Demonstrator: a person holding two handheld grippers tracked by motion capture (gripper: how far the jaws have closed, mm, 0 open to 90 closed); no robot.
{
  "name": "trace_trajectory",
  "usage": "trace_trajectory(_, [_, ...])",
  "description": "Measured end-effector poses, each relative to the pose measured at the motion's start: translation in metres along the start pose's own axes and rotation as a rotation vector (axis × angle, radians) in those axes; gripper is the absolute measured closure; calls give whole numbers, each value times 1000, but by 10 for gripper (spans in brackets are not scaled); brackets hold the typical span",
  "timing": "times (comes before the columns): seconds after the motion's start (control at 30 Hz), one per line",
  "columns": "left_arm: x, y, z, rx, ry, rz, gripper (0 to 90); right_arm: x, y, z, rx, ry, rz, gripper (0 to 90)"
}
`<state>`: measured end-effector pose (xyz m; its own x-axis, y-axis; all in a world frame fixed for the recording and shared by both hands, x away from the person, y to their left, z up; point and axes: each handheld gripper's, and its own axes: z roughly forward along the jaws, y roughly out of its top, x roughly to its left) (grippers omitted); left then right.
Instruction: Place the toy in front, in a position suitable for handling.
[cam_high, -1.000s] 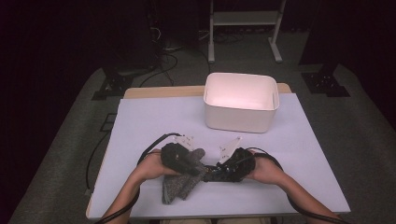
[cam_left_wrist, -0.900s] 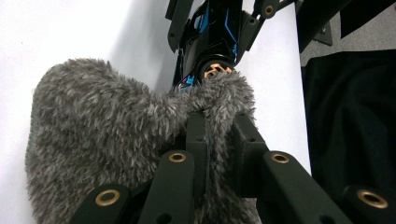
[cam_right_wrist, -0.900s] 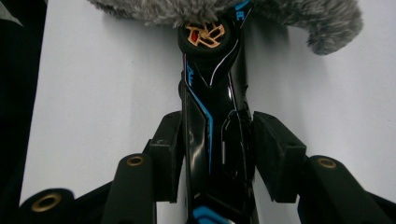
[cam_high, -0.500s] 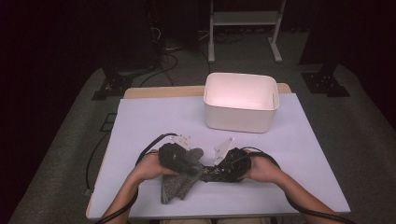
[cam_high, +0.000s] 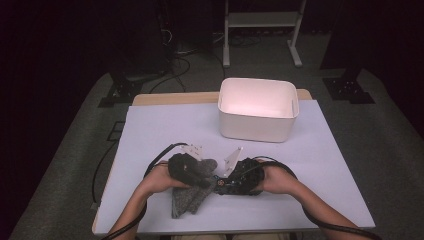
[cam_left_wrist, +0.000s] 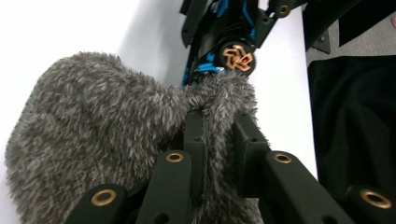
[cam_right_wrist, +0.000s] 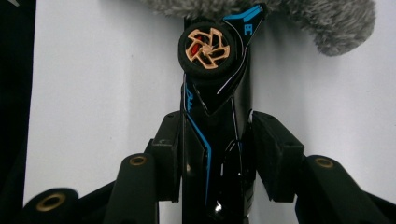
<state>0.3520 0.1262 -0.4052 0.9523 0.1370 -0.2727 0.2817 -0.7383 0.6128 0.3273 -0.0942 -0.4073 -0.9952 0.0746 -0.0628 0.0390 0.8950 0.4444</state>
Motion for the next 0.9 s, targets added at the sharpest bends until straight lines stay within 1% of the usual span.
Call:
trace_trajectory(0.03, [1, -1, 1, -7, -5, -7, 784, 0, 1, 0, 10, 0, 6, 549])
trace_trajectory(0.1, [2, 1, 4, -1, -17, -2, 788, 1, 4, 0, 24, -1, -13, 553])
trace_trajectory(0.13, [2, 2, 6, -3, -16, -2, 795, 2, 5, 0, 32, -4, -20, 555])
trace_trajectory(0.23, [4, 3, 6, -8, -17, -1, 813, 3, 6, 1, 22, -14, -22, 557])
trace_trajectory(0.27, [4, 3, 5, -14, -15, -8, 816, 3, 5, 1, 17, -20, -23, 559])
trace_trajectory(0.33, [4, 4, 0, -21, -13, -4, 818, 2, 4, 1, -17, -18, -8, 560])
trace_trajectory(0.37, [3, 4, -3, -29, -12, -8, 819, 1, 4, 0, -34, -13, 0, 560])
trace_trajectory(0.4, [2, 6, -7, -30, -7, -2, 819, 1, 5, -1, -48, -14, -1, 560])
trace_trajectory(0.47, [-1, 8, -17, -49, 6, 12, 819, 0, 7, -2, -82, -14, 1, 561])
trace_trajectory(0.53, [-4, 12, -29, -75, 7, 27, 820, -1, 9, -4, -137, -10, 8, 561])
trace_trajectory(0.6, [-10, 18, -40, -77, 25, 41, 820, -1, 13, -6, -189, -7, 16, 562])
trace_trajectory(0.63, [-13, 21, -44, -74, 32, 50, 820, -1, 15, -7, -206, -6, 20, 562])
trace_trajectory(0.73, [-21, 31, -50, -65, 52, 77, 820, -1, 18, -9, -242, -6, 17, 562])
trace_trajectory(0.77, [-24, 35, -51, -59, 56, 99, 819, 0, 18, -10, -252, -8, 17, 562])
trace_trajectory(0.87, [-28, 41, -49, -46, 66, 117, 818, 1, 13, -14, -278, -5, 27, 562])
trace_trajectory(0.9, [-27, 41, -47, -49, 58, 120, 817, 2, 10, -14, -283, -7, 33, 562])
